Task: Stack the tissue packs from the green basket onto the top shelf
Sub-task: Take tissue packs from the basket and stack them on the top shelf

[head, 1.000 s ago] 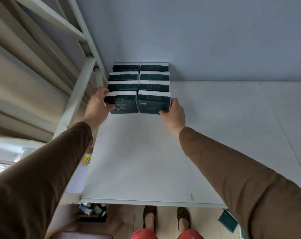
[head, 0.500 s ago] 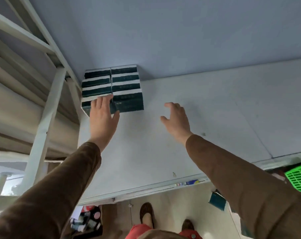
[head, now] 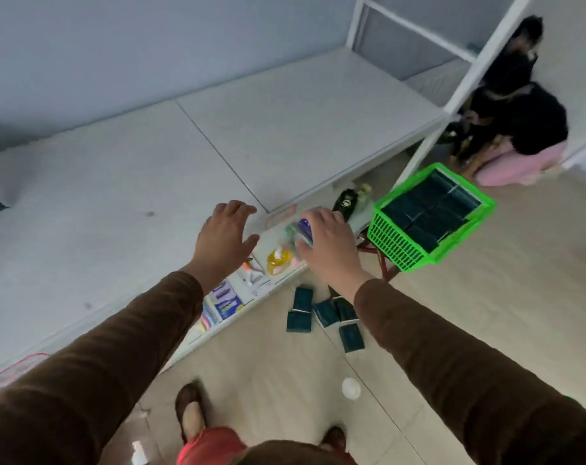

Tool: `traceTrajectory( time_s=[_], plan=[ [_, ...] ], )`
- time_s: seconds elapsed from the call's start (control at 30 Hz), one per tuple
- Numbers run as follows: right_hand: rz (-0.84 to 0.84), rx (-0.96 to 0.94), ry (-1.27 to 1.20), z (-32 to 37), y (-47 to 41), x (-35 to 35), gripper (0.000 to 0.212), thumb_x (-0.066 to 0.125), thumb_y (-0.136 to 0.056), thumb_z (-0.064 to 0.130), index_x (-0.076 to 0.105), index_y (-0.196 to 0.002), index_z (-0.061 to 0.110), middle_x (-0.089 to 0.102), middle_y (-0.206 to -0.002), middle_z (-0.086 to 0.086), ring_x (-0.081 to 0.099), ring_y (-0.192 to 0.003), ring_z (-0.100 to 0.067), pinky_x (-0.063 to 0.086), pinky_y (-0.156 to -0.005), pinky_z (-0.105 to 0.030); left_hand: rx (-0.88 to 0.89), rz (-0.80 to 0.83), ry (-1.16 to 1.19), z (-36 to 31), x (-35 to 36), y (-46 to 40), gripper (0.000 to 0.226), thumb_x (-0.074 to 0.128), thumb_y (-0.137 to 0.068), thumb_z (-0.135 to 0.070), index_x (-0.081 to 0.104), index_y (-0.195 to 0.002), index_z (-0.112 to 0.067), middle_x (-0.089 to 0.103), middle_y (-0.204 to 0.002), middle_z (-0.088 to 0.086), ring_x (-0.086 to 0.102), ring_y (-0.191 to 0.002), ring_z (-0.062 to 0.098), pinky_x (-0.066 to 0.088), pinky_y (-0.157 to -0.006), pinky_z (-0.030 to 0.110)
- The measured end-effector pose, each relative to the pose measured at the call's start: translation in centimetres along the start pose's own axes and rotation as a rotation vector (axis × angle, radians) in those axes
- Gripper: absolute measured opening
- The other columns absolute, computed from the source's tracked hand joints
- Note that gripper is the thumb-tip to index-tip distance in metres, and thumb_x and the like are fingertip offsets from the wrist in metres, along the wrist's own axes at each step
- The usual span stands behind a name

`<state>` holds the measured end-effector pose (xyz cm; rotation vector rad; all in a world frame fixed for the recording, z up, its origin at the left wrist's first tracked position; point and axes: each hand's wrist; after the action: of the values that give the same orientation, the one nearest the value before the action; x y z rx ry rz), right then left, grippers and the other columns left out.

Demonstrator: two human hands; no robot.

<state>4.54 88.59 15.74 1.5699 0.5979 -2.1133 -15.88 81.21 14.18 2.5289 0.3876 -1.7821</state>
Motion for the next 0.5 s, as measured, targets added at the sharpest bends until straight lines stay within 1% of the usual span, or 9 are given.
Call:
traceTrajectory(
  time_s=[0.07, 0.2, 0.37, 0.43, 0.5],
  plan=[
    [0.031, 0.043, 0.025, -5.6, 2.2, -1.0, 0.048, 0.06, -0.09, 0.036, 0.049, -0.133, 0.019, 0.052, -0.136, -0.004, 0.044, -0.124, -0.026, 0.042, -0.099, -0.042, 0.022, 0.045, 0.013, -5.0, 2.9, -0.7, 0.051, 0.067, -0.088, -0.031, 0.052, -0.135, -0.018, 0.051, -0.135, 0.004, 0.045, -0.123, 0.027, 0.045, -0.098, 0.043],
    [0.071, 0.109, 0.064, -15.7, 4.7, -2.1, 0.048, 0.057, -0.091, 0.035, 0.048, -0.136, 0.021, 0.054, -0.131, 0.0, 0.046, -0.117, -0.022, 0.042, -0.099, -0.039, 0.03, 0.138, 0.022, -12.8, 8.3, -2.8, 0.054, 0.067, -0.088, -0.034, 0.05, -0.137, -0.02, 0.05, -0.137, 0.002, 0.042, -0.125, 0.024, 0.042, -0.1, 0.04],
    [0.102, 0.235, 0.022, -26.2, 4.0, -2.0, 0.048, 0.062, -0.09, 0.033, 0.05, -0.134, 0.019, 0.058, -0.126, -0.003, 0.049, -0.114, -0.024, 0.045, -0.094, -0.038, 0.063, 0.21, 0.006, -19.4, 14.5, -8.4, 0.054, 0.066, -0.087, -0.039, 0.051, -0.136, -0.022, 0.051, -0.134, 0.001, 0.043, -0.122, 0.022, 0.044, -0.098, 0.039],
    [0.128, 0.279, 0.002, -30.2, 2.8, -1.7, 0.049, 0.062, -0.091, 0.034, 0.049, -0.135, 0.019, 0.057, -0.126, -0.004, 0.049, -0.114, -0.024, 0.047, -0.095, -0.04, 0.071, 0.239, 0.05, -21.6, 17.1, -11.3, 0.053, 0.067, -0.086, -0.037, 0.052, -0.134, -0.022, 0.051, -0.134, 0.0, 0.043, -0.123, 0.022, 0.042, -0.1, 0.04],
    [0.16, 0.326, -0.006, -34.1, 1.5, -1.3, 0.051, 0.062, -0.092, 0.035, 0.047, -0.137, 0.018, 0.056, -0.129, -0.004, 0.048, -0.117, -0.024, 0.045, -0.098, -0.04, 0.083, 0.288, 0.079, -23.9, 19.7, -14.6, 0.052, 0.067, -0.087, -0.034, 0.052, -0.134, -0.02, 0.05, -0.136, 0.001, 0.042, -0.125, 0.024, 0.042, -0.103, 0.042]
  ],
)
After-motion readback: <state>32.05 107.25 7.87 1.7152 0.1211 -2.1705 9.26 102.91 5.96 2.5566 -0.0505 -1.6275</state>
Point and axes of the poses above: each hand's wrist, its own y-axis away from the middle knuckle, its own x-axis out of the palm, z = x × y
